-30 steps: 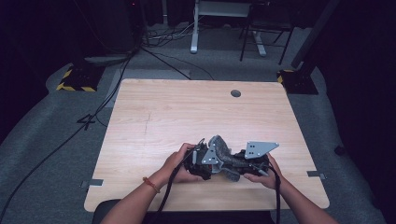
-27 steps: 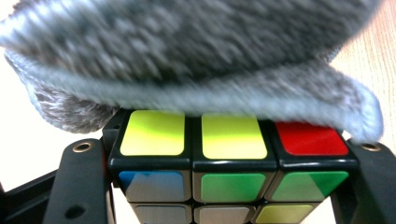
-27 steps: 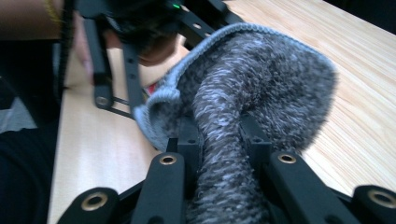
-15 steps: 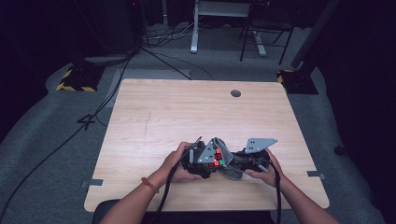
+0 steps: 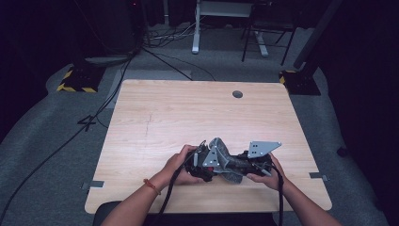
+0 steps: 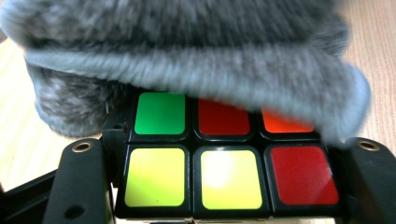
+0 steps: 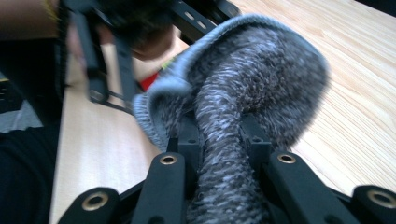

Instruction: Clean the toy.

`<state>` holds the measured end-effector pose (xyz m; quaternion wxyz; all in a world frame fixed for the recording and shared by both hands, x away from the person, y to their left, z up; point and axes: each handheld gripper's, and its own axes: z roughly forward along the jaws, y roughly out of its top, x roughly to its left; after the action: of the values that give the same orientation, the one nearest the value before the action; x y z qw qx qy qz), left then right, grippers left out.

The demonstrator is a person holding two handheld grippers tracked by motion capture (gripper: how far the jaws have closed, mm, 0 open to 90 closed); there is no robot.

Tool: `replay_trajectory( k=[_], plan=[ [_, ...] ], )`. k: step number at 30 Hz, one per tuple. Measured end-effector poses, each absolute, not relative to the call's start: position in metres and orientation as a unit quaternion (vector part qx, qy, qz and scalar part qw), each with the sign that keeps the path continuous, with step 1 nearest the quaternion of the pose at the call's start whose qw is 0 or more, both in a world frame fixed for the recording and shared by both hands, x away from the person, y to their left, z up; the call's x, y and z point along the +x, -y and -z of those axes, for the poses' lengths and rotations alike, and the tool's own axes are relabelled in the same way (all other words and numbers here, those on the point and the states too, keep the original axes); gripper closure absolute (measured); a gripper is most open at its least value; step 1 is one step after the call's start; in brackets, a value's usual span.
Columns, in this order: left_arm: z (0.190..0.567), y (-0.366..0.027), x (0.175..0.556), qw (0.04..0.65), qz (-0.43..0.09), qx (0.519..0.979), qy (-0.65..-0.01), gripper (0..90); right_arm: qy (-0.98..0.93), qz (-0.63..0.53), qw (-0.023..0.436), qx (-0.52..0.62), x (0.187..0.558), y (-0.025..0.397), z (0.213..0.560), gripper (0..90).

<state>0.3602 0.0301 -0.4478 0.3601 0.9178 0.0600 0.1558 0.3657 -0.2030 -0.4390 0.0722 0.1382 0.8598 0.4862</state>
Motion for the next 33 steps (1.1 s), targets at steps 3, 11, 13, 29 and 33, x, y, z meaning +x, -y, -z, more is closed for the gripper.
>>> replay_trajectory(
  k=[3,11,13,29,33],
  plan=[
    [0.441,-0.034,0.359,0.383,-0.154,0.909,-0.059,33.2,-0.867,-0.469,0.068,0.153,0.371,0.204,0.446,75.3],
    [0.442,-0.036,0.361,0.381,-0.151,0.910,-0.061,33.0,-0.858,-0.490,0.052,0.143,0.370,0.203,0.445,75.3],
    [0.445,-0.034,0.361,0.380,-0.146,0.911,-0.063,33.0,-0.853,-0.501,0.057,0.135,0.367,0.205,0.438,75.4],
    [0.442,-0.036,0.360,0.395,-0.142,0.905,-0.063,32.9,-0.866,-0.475,0.075,0.134,0.368,0.201,0.446,75.2],
    [0.449,-0.032,0.361,0.375,-0.139,0.915,-0.057,32.8,-0.858,-0.494,0.067,0.121,0.364,0.202,0.441,75.3]
  ],
)
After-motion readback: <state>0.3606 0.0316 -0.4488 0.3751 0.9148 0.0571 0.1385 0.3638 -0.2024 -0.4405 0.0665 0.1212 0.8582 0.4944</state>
